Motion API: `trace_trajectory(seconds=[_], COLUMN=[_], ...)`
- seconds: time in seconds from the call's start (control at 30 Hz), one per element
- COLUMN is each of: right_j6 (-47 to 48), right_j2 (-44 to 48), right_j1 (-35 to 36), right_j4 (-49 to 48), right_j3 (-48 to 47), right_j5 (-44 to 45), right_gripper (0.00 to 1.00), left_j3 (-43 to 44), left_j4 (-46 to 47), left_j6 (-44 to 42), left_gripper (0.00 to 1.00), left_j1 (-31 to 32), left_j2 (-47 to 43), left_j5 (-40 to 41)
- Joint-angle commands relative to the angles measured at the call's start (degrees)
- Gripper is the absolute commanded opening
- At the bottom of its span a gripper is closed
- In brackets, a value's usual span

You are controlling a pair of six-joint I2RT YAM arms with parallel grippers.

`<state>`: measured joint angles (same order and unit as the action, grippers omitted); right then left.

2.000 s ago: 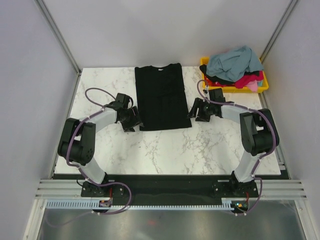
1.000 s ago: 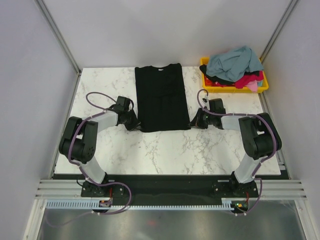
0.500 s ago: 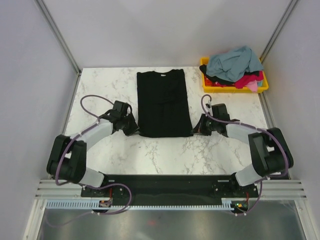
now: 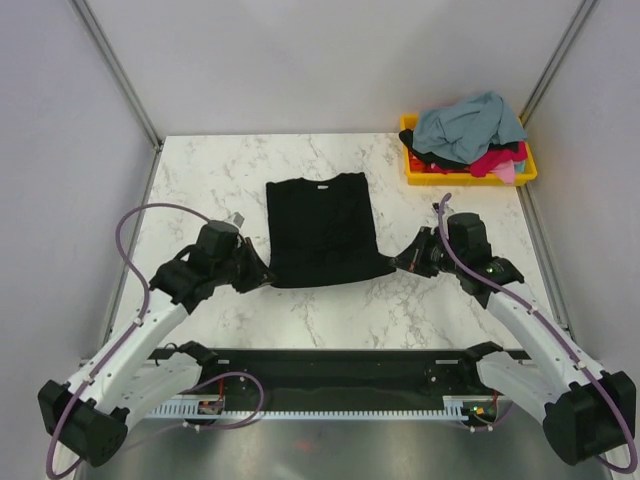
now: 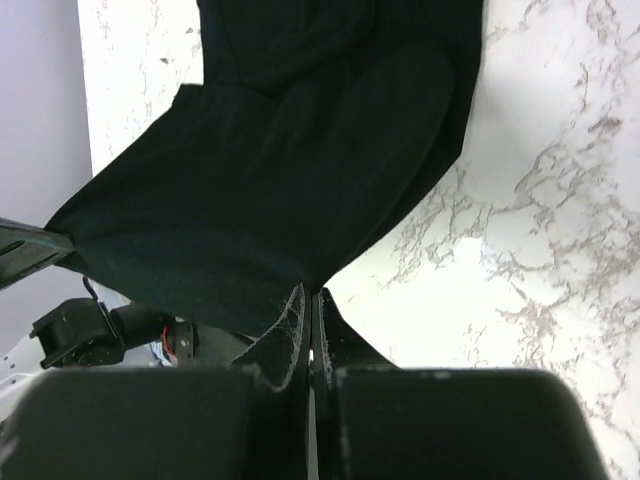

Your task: Fold and stack the t-shirts

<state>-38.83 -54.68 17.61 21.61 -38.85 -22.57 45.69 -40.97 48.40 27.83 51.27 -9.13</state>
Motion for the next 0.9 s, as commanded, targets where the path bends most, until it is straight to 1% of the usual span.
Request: trace_trajectory(seconds=[0.0,0.07,0.13,0.3,0.37,0.4,0.57,0.6,0.73,0.87], right_j6=[-2.1,-2.1,-1.4,1.8,2.8,3.1,5.2,5.2,5.7,5.9], right_j2=[1.2,0.5,-1.4,-12.6,-17.9,-19.6,-31.5,-33.1,-40.8,-46.0], right_j1=[0.7,0.8,0.8,0.8,0.9,0.8,0.8,0.8,0.7,0.7], right_j4=[5.7,5.8,6.0,6.2,6.1,6.2,6.2,6.2,6.1,5.9], right_j3=[-3.9,-5.4,-9.4,-20.9,-24.2,-27.5,-38.2,-39.4,-44.5,-49.6], right_j5=[2.8,3.8,5.9,8.0,8.4,8.7,8.6,8.4,8.4,9.6], right_gripper=[0.0,0.0,0.0,0.0,0.0,0.0,0.0,0.0,0.0,0.0], left_j3=[5.4,7.6,11.5,21.1,23.6,26.2,32.5,33.1,35.7,38.3], left_j4=[-7.9,-9.1,-9.6,-10.0,-10.0,-9.9,-9.3,-9.3,-7.5,-6.7], left_j6=[2.3,1.6,0.2,-3.7,-5.2,-5.7,-8.5,-8.8,-10.3,-11.2], left_gripper=[0.02,0.02,0.02,0.02,0.02,0.02,0.02,0.02,0.02,0.02], left_j1=[0.2,0.1,0.0,-0.9,-2.6,-4.1,-8.7,-8.7,-12.0,-13.7], left_j2=[-1.3,-0.3,2.6,11.1,15.2,16.5,25.0,26.3,32.1,37.9], left_j5=[1.8,2.6,4.9,7.4,7.6,7.4,6.0,5.5,3.4,1.0])
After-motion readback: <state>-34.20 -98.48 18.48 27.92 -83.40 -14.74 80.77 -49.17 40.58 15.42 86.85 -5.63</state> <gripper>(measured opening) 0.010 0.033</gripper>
